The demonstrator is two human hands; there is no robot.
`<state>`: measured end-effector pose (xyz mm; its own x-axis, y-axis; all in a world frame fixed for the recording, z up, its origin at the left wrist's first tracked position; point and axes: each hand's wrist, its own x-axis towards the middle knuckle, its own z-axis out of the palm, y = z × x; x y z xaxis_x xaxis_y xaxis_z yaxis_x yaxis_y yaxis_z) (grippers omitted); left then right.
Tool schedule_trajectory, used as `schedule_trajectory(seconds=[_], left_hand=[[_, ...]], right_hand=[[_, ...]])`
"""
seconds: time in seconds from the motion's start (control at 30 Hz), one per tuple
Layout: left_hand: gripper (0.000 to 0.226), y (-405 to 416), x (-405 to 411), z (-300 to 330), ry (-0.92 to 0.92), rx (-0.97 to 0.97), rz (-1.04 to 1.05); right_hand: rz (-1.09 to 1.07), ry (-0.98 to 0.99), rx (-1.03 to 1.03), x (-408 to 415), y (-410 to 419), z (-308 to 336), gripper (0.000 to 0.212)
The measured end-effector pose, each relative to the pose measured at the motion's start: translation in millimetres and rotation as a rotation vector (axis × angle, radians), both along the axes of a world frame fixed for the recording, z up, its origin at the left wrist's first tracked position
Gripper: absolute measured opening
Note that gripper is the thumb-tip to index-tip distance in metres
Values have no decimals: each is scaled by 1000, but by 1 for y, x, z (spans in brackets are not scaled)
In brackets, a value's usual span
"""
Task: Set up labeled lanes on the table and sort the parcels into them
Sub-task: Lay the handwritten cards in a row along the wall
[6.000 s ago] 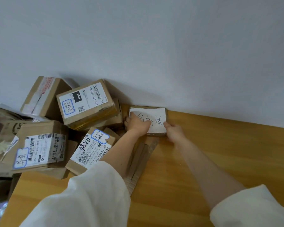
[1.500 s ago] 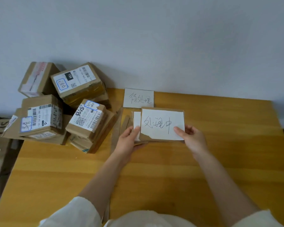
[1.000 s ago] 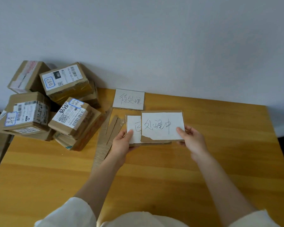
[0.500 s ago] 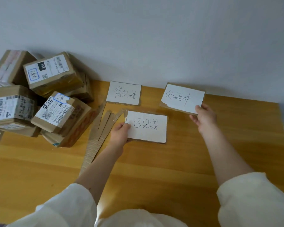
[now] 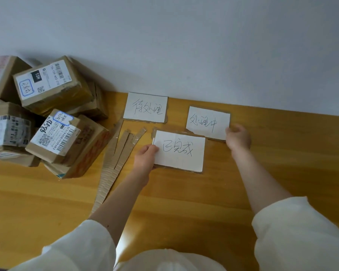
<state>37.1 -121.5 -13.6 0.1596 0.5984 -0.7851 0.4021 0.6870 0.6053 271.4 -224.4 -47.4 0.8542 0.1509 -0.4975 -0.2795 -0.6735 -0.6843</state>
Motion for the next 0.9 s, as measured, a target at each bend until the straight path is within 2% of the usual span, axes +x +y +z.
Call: schedule_trajectory(seconds=[0.13,0.2,0.33,0.53,0.9], left_hand=[[18,1,1,-2,23,10,-6],[10,2,1,-2,28,8,10],[11,4,1,-2,38,12,21],[13,4,-1,-5,60,9,29],[7,8,4,-6,44,4,31]], right_hand=[[401,-224,-44,-5,-7,-8,35],[589,-228,-56,-10,-5,-14,35],[822,-209,-191,-16,0,-24,37],[890,-251,-229,-6,6,-26,36],[854,-261,-216,13,15,-28,32]])
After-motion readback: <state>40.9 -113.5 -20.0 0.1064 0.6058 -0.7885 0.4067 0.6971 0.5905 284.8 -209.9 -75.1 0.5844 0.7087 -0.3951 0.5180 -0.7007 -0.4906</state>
